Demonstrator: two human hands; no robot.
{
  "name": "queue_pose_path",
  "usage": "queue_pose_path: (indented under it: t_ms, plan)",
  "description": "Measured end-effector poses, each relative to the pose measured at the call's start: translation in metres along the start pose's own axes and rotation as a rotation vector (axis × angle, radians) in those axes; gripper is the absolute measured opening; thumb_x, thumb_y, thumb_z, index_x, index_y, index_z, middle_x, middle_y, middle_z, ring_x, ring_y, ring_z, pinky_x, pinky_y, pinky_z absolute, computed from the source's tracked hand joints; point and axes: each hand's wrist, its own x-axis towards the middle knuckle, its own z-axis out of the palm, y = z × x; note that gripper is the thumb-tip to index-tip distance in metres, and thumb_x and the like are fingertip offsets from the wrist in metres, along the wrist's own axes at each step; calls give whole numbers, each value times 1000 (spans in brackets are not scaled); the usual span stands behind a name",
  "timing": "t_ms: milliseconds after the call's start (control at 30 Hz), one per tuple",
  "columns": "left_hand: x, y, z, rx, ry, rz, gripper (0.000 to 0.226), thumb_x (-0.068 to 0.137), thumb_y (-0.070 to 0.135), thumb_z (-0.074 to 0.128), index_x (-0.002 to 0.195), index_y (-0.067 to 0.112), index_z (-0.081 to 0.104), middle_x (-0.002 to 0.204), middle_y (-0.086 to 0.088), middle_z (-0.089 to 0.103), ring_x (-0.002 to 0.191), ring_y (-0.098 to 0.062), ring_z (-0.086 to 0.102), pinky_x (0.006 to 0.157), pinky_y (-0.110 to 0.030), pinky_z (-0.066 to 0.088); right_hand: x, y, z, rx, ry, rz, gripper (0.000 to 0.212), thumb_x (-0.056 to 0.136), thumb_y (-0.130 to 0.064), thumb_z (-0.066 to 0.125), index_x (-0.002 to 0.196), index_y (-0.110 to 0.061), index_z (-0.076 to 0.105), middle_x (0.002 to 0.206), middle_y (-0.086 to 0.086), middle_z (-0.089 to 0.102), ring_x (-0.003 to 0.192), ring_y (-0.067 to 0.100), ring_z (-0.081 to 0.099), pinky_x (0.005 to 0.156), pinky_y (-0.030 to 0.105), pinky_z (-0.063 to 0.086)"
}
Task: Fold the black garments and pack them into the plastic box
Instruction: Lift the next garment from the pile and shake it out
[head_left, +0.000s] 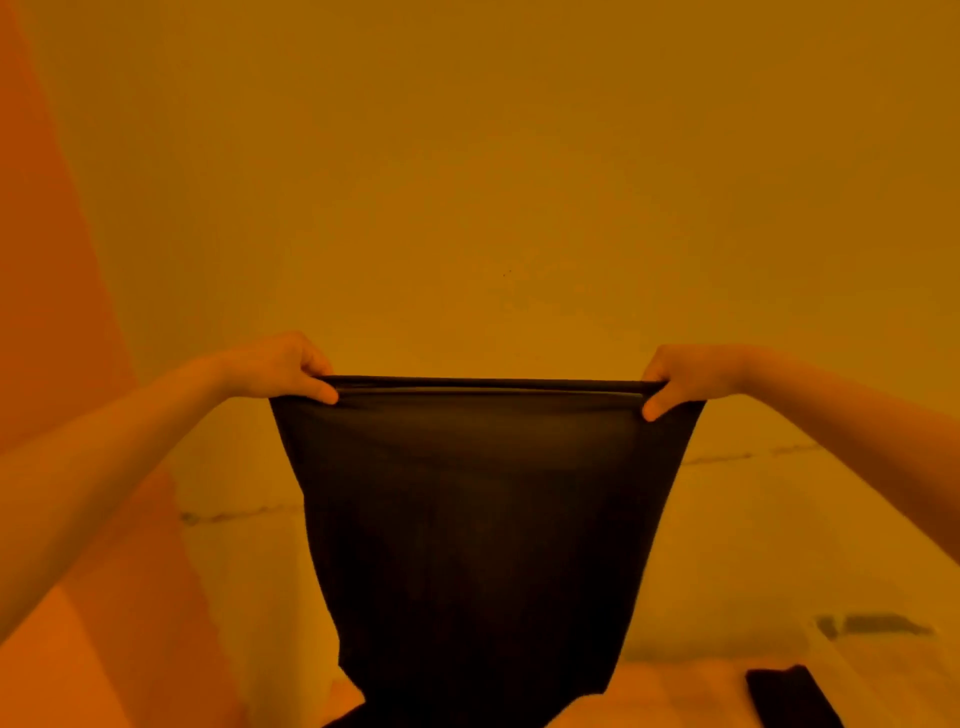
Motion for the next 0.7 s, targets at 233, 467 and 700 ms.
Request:
queue_pose_path:
  t_ms: [233, 467, 700]
  plan:
    - [7, 8, 8, 408, -9, 123, 34, 90, 24, 58, 59, 23, 45, 60, 7, 45, 54, 0, 40, 52, -14, 30, 0, 5, -24, -365, -29, 133, 19, 87, -23, 63, 69, -23, 57, 70, -6, 55, 71, 14, 54, 63, 23, 41]
    - [13, 4, 6, 297, 199, 103, 37, 95, 16, 47, 59, 14, 45, 56, -1, 42, 56, -18, 41, 52, -24, 26, -21, 16, -44, -91, 156, 54, 15, 89, -24, 58, 78, -17, 64, 81, 5, 58, 80, 20, 53, 69, 27, 40]
    - [19, -2, 0, 181, 280, 75, 25, 92, 12, 52, 70, 5, 60, 57, -4, 47, 62, -23, 46, 53, -25, 29, -30, 29, -42, 909, 226, -331, 50, 28, -57, 88, 59, -22, 72, 45, -13, 50, 34, -2, 32, 43, 13, 30]
